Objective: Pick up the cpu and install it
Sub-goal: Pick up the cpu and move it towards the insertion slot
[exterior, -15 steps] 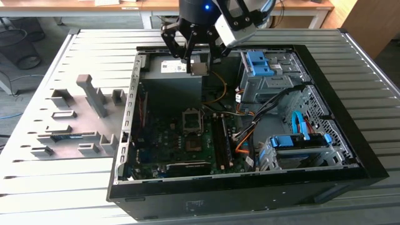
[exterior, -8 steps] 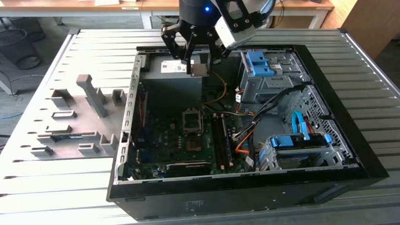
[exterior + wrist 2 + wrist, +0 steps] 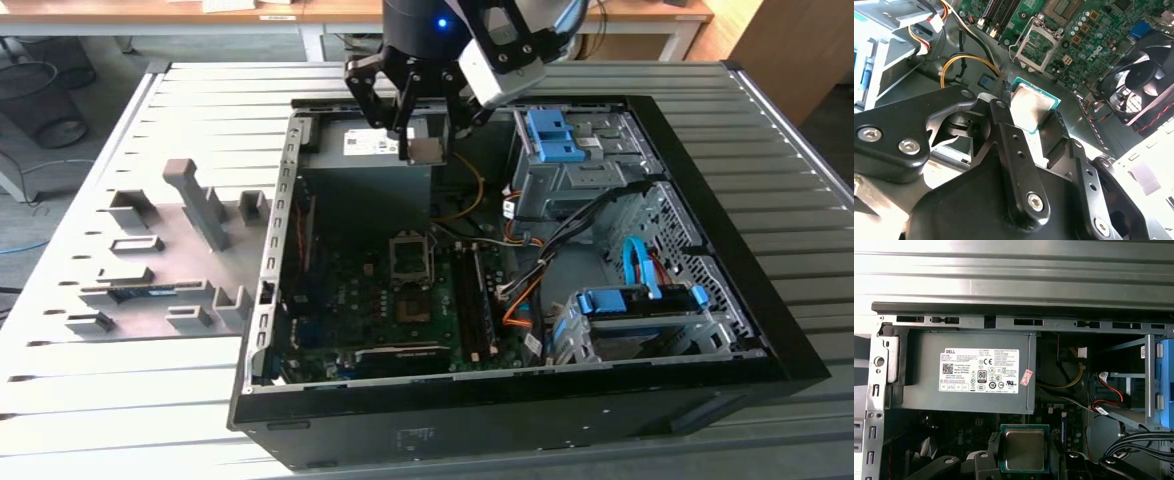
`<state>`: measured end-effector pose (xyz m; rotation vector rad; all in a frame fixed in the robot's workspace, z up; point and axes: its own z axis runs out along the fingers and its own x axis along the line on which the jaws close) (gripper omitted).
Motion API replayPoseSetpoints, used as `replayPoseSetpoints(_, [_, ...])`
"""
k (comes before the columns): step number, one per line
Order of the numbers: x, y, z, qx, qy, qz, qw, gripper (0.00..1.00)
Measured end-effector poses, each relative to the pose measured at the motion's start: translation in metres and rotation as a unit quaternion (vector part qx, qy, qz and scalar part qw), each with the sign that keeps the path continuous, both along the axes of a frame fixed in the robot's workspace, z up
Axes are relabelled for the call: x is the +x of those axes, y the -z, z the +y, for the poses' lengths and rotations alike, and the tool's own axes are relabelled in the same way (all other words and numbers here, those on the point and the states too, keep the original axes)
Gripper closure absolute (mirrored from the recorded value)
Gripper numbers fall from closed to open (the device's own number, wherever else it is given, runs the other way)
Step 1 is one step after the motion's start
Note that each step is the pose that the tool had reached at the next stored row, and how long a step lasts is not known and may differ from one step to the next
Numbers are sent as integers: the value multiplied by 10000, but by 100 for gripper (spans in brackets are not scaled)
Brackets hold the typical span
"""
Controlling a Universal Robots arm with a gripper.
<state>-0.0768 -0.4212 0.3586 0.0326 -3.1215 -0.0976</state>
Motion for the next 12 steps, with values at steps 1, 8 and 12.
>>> replayPoseSetpoints(1, [1, 3, 0, 0, 0, 0, 10000, 53])
replayPoseSetpoints(8, [14, 43, -3, -1, 0, 0, 10000, 53])
replayPoseSetpoints(12, [14, 79, -50, -8, 0, 0, 10000, 53])
